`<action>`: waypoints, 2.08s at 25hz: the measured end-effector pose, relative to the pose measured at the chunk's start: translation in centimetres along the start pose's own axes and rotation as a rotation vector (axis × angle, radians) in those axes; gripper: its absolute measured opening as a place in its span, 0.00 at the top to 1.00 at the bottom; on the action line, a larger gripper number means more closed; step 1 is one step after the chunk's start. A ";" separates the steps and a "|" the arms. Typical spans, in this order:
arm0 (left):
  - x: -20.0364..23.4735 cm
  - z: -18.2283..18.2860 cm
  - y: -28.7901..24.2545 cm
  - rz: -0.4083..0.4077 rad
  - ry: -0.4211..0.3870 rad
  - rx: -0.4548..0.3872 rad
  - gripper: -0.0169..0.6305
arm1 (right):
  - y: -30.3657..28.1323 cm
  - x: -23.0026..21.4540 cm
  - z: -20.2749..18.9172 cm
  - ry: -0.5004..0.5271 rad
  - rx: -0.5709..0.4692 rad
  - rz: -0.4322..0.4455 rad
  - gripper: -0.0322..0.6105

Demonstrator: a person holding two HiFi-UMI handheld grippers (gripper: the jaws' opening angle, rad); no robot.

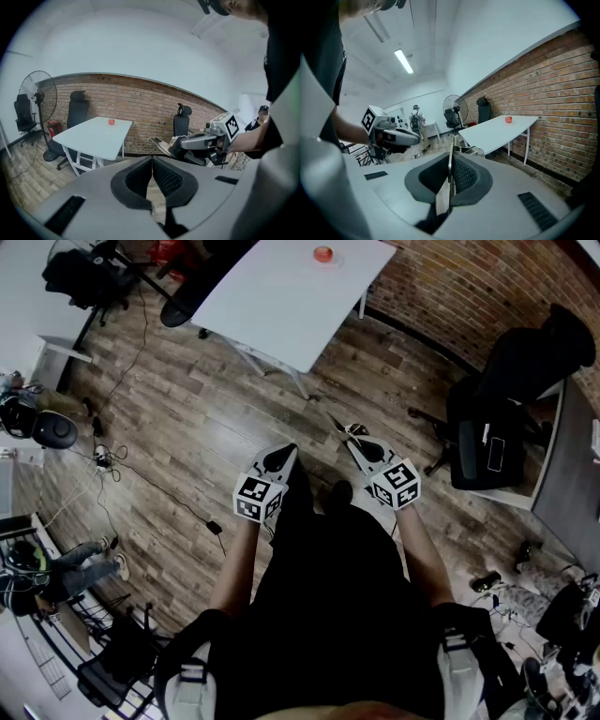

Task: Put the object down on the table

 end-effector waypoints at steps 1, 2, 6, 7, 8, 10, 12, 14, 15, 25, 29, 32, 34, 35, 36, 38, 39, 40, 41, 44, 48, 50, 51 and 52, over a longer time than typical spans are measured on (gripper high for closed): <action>0.2 -0.2 0.4 0.000 0.001 -0.004 0.94 | -0.2 0.5 0.0 0.003 0.002 -0.002 0.94; 0.3 -0.5 0.7 0.001 0.003 -0.008 0.94 | -0.4 0.9 0.0 0.005 0.003 -0.003 0.94; 1.4 -1.8 1.9 0.004 0.026 -0.009 0.94 | -1.0 2.4 0.3 0.013 0.016 -0.005 0.94; 1.7 -2.0 2.0 0.004 0.032 -0.010 0.94 | -1.2 2.4 0.5 0.014 0.019 -0.010 0.94; 2.2 -2.1 2.0 0.000 0.042 -0.013 0.94 | -1.4 2.4 0.7 0.013 0.022 -0.017 0.94; 3.4 -2.1 2.0 -0.018 0.084 -0.028 0.94 | -1.9 2.2 1.0 0.007 0.026 -0.031 0.94; 5.0 -1.9 2.0 -0.036 0.134 -0.053 0.94 | -2.5 2.0 1.4 -0.004 0.034 -0.043 0.94; 6.8 -1.2 1.9 -0.037 0.154 -0.069 0.94 | -3.3 1.7 2.0 -0.011 0.044 -0.057 0.94; 7.7 -0.8 1.9 -0.037 0.155 -0.073 0.94 | -3.8 1.6 2.4 -0.013 0.050 -0.064 0.94; 13.8 2.0 1.2 -0.089 0.122 -0.070 0.94 | -8.4 0.9 7.2 -0.018 0.046 -0.107 0.94; 16.2 2.5 0.6 -0.099 0.113 -0.059 0.94 | -10.2 0.4 8.7 -0.028 0.035 -0.122 0.94; 18.1 2.8 0.4 -0.102 0.108 -0.051 0.94 | -11.6 0.2 9.5 -0.040 0.032 -0.131 0.94; 19.1 3.0 0.3 -0.103 0.097 -0.046 0.94 | -12.5 0.0 9.9 -0.048 0.031 -0.137 0.94; 19.6 3.0 0.2 -0.103 0.091 -0.042 0.94 | -13.0 -0.1 10.1 -0.052 0.030 -0.140 0.94; 20.1 3.0 0.2 -0.105 0.086 -0.039 0.94 | -13.4 -0.1 10.3 -0.056 0.030 -0.143 0.94; 21.2 3.0 0.3 -0.109 0.083 -0.037 0.94 | -14.3 -0.2 10.7 -0.059 0.029 -0.151 0.94; 21.7 3.0 0.3 -0.111 0.083 -0.037 0.94 | -14.7 -0.2 11.0 -0.059 0.027 -0.155 0.94; 22.3 3.0 0.3 -0.112 0.083 -0.039 0.94 | -15.0 -0.2 11.3 -0.060 0.025 -0.159 0.94; 22.7 3.1 0.2 -0.114 0.083 -0.039 0.94 | -15.4 -0.3 11.6 -0.061 0.023 -0.163 0.94; 24.1 3.4 0.0 -0.122 0.076 -0.037 0.94 | -16.2 -0.5 12.2 -0.067 0.024 -0.177 0.94; 25.7 4.1 -0.3 -0.137 0.065 -0.038 0.94 | -17.1 -0.8 13.0 -0.073 0.025 -0.196 0.94; 26.1 4.4 -0.5 -0.146 0.057 -0.040 0.94 | -17.3 -1.0 13.2 -0.076 0.025 -0.205 0.94; 26.2 4.5 -0.6 -0.151 0.053 -0.039 0.94 | -17.4 -1.0 13.2 -0.078 0.026 -0.210 0.94; 26.4 4.5 -0.7 -0.155 0.049 -0.037 0.94 | -17.5 -1.1 13.2 -0.080 0.028 -0.215 0.94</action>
Point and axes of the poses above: the fingertips, and each gripper's own axes: y backward along the fingers, x to its left, z out of its top, the point moved 9 cm from there along y, backward along the fingers, and after that the axes turned 14 degrees about x, right-handed, at the moved point
